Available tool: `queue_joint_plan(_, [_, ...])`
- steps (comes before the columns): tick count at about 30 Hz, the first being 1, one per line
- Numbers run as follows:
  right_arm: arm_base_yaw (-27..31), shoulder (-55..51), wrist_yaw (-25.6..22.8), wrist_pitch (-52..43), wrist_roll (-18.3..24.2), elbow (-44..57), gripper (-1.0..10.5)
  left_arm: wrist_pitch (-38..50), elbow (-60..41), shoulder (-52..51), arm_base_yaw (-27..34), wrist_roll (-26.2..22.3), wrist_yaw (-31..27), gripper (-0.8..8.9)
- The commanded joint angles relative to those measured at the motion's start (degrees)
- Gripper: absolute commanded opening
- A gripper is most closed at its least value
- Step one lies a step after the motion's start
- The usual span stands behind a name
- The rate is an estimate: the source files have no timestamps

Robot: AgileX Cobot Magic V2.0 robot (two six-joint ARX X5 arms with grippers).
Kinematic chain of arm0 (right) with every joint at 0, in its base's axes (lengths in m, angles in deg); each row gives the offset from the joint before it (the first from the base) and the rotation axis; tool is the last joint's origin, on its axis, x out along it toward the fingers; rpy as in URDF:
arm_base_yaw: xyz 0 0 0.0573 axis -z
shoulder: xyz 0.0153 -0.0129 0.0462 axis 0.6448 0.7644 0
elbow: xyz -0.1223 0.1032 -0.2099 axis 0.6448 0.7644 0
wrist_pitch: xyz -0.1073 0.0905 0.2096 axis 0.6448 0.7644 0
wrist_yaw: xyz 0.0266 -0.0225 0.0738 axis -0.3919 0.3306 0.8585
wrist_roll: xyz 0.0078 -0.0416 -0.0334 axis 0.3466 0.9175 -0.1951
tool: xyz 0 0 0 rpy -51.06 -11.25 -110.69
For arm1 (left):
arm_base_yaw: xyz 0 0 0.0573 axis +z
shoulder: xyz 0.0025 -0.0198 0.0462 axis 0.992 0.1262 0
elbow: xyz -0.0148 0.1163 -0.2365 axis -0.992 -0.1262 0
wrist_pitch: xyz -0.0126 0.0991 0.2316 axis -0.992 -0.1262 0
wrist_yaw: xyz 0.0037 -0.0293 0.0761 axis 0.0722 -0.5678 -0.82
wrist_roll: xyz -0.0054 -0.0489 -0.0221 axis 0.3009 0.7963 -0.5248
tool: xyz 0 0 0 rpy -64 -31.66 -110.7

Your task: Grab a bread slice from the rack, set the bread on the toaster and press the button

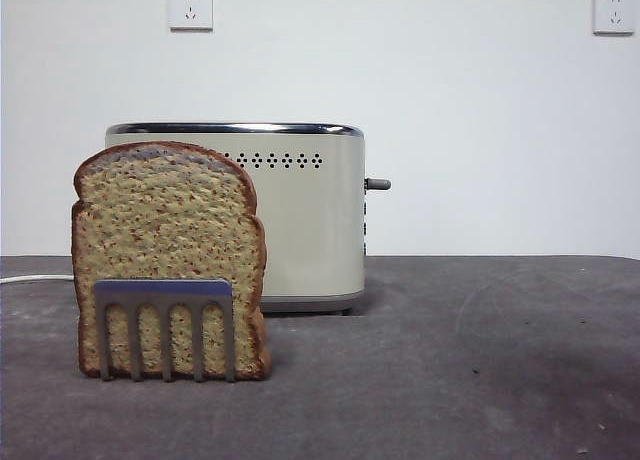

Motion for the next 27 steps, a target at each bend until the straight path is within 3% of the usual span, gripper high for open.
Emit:
queue_joint_plan(1, [-0.1,0.1,0.3,-1.6,-5.9,-1.3,-0.1,-0.2,2.9,-0.1,0.1,1.4,3.7,-0.06])
queue_joint_plan(9, [-0.2,5.1,0.3,-2.2,-4.3,-11.1,-0.1,-2.3,13.6,1.1,0.1,1.3,6.0,-0.06])
queue_joint_plan(14, [-0.2,13.0,4.9,-0.9,0.0,-20.3,-0.1,-6.9,21.4,6.0,0.1,-2.8,9.7,-0.06])
queue_joint_plan(21, [-0.8,27.5,13.9,12.6,12.5,-37.2,-0.1,-15.1,33.6,16.3,-0.1,-13.1,19.1,-0.07])
queue_joint_plan(27, [-4.1,38.5,15.2,29.9,27.6,-52.1,-0.1,-24.7,43.4,24.0,-2.5,-23.9,24.4,-0.08])
